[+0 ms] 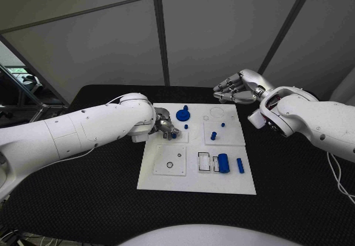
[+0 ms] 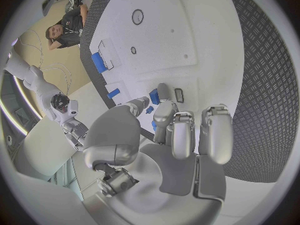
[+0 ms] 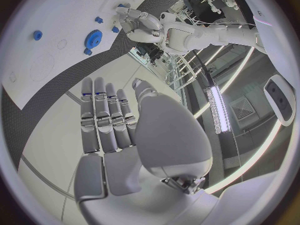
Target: Assemble the parts on the task board
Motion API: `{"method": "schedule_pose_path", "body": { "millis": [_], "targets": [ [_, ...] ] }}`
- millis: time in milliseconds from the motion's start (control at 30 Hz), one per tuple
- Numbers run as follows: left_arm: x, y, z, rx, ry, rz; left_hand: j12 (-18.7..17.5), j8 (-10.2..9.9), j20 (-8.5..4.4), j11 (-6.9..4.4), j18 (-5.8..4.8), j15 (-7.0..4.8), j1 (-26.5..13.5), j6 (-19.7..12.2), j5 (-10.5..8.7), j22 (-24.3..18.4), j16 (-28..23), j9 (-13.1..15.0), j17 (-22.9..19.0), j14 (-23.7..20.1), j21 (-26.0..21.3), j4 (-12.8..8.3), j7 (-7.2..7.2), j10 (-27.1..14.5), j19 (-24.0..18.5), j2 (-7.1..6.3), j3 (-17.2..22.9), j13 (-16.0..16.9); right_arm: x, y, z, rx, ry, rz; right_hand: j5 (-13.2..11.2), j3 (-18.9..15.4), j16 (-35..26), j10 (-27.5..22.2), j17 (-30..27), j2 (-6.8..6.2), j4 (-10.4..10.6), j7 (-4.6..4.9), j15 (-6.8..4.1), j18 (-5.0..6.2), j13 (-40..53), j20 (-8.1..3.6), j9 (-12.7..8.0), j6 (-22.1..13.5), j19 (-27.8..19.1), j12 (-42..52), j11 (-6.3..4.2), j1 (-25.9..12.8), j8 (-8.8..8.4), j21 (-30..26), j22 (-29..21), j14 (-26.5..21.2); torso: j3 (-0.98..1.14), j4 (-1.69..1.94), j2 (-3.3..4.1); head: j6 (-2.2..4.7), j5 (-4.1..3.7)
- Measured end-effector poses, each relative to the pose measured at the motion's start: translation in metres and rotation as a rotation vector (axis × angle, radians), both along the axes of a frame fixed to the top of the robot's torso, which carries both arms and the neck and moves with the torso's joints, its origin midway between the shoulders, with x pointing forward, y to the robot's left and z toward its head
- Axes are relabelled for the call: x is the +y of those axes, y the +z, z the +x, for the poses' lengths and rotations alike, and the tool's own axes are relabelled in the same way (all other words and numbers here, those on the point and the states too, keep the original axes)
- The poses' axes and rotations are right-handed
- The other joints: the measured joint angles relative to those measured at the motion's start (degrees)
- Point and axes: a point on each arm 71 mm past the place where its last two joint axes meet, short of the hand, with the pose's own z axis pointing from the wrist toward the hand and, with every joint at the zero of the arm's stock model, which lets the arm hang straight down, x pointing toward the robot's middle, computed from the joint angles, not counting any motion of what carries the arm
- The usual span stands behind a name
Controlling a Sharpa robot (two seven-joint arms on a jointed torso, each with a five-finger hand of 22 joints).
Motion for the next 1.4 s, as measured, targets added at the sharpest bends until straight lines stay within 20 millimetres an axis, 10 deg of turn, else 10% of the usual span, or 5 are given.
{"method": "schedule_pose_path", "body": {
  "millis": [1000, 1400],
  "targets": [
    [0.040, 0.049, 0.020, -0.078, 0.085, -0.053, -6.79, -0.90, 0.00, 0.99, 0.00, 0.00, 5.60, -2.60, 0.00, 0.00, -0.13, 0.08, 0.00, 0.00, -2.50, 1.75, 1.15, -4.49, 0.00, -0.81, -9.18, -8.70, -0.004, -0.003, 0.006, 0.003, -0.019, -0.007, 0.00, 0.00, 0.00, -0.41, -0.19, 0.00, 0.00, 0.23, 0.20, -0.01, 0.00, 0.00, -0.10, -0.60, 0.00, 0.00, -0.01, 0.00, -0.21, -0.20, -0.18, -0.20, -0.02, 0.02, 0.00, 0.74, 0.24],
    [0.045, 0.063, 0.057, -0.094, 0.156, -0.019, -14.27, -8.89, 2.07, 3.93, 0.00, 2.46, 12.00, -8.42, 0.00, -2.68, -2.00, -6.65, 0.00, 0.20, -7.20, 1.82, 4.51, -11.09, -1.44, 0.07, -13.03, -18.16, -0.004, -0.003, 0.005, 0.005, -0.017, -0.008, 0.00, 0.00, 0.00, -0.41, -0.23, 0.00, 0.00, 0.23, 0.20, 0.00, 0.00, 0.00, -0.09, -0.60, 0.00, 0.00, -0.01, 0.00, -0.21, -0.39, -0.22, -0.20, -0.03, -0.07, 0.18, 1.32, 0.23]
  ]
}}
